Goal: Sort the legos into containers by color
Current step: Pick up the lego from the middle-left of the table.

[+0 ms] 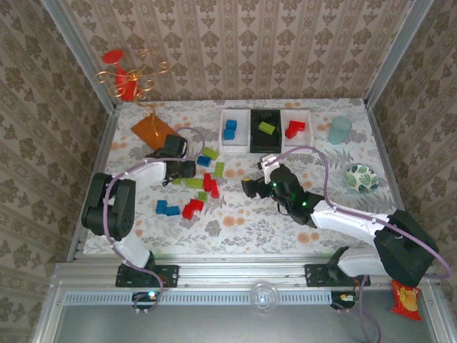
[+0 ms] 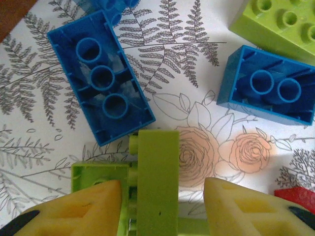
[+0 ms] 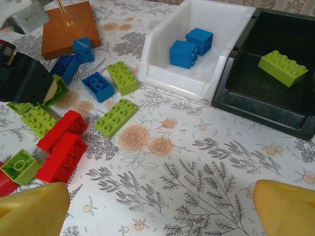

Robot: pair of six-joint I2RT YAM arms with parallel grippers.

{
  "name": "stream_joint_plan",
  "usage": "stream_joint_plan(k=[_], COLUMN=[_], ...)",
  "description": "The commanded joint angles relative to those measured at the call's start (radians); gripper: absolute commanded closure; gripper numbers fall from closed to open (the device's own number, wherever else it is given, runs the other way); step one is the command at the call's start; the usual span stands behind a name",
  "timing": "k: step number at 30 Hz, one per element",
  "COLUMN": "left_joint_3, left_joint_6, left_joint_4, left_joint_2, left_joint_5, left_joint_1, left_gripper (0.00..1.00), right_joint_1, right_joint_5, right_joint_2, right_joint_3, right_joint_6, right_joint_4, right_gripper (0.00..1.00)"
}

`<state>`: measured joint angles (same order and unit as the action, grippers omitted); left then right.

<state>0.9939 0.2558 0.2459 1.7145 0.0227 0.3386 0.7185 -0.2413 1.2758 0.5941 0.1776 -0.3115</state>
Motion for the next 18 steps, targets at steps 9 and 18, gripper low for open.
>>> stream_joint_plan(k=[9, 18], left_joint_3=[0.056, 0.09], left_joint_6=[-0.032, -0.033], left_joint_4=[0.0, -0.012], left_joint_2=[0.078, 0.075], left_joint_5=[0.0, 0.002], left_joint_1=[-0.017, -0.011], left_gripper=[0.6, 0.71], right_joint_1=[0.007, 0.006], right_joint_5=[-0.035, -0.044], right_joint_2=[-0.008, -0.007], right_joint_3=[0.032, 0.033], right_joint_6=[-0.012, -0.013], right_joint_4=[0.011, 0.014], right_gripper=[0.03, 0.03])
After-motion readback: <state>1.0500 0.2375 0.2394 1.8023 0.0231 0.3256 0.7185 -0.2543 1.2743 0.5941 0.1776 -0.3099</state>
